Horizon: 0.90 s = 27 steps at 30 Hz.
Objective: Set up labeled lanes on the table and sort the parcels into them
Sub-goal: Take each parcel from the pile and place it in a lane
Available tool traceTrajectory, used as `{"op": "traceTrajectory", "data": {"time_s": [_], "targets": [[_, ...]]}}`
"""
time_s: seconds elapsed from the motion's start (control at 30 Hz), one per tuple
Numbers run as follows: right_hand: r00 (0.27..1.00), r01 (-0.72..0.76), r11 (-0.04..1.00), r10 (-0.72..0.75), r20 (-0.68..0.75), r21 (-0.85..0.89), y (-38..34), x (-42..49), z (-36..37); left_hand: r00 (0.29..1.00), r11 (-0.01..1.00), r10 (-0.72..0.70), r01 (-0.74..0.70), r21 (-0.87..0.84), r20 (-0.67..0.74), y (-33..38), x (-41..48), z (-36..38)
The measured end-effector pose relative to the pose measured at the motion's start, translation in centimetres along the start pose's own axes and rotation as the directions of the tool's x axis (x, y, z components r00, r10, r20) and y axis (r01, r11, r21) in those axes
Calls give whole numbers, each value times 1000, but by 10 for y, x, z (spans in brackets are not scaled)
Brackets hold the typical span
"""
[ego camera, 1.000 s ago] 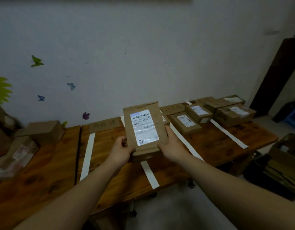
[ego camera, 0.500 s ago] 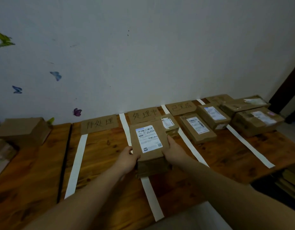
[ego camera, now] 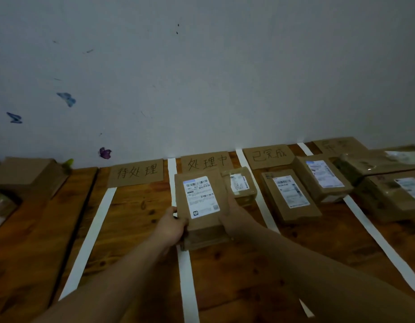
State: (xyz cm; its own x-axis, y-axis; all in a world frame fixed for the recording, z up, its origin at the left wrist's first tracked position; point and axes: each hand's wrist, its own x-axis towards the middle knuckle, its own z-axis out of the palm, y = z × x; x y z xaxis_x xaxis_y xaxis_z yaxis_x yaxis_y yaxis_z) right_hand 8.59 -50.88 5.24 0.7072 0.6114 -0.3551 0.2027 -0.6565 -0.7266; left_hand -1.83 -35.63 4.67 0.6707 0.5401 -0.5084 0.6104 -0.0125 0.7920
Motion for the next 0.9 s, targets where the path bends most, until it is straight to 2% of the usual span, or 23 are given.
{"op": "traceTrajectory", "data": {"time_s": [0.13,0.33,0.47,0.6,0.9], "targets": [[992,116,992,-115,49,-38,7,0,6,999,999,-24,25,36,-27,-6,7,7],[987,147,974,-134,83,-171,13,2,14,999,992,-4,10,124,-48,-21,13,11],[991,126,979,-116,74,-163,12,5,20,998,994,5,3,112,-66,-26,18,2],[994,87,989,-79,70,-123,15,7,15,1000,992,10,-7,129,-21,-23,21,5],[997,-35,976,50,63,-216,13,16,10,996,978,82,-88,189,39,-18,30,13]]}}
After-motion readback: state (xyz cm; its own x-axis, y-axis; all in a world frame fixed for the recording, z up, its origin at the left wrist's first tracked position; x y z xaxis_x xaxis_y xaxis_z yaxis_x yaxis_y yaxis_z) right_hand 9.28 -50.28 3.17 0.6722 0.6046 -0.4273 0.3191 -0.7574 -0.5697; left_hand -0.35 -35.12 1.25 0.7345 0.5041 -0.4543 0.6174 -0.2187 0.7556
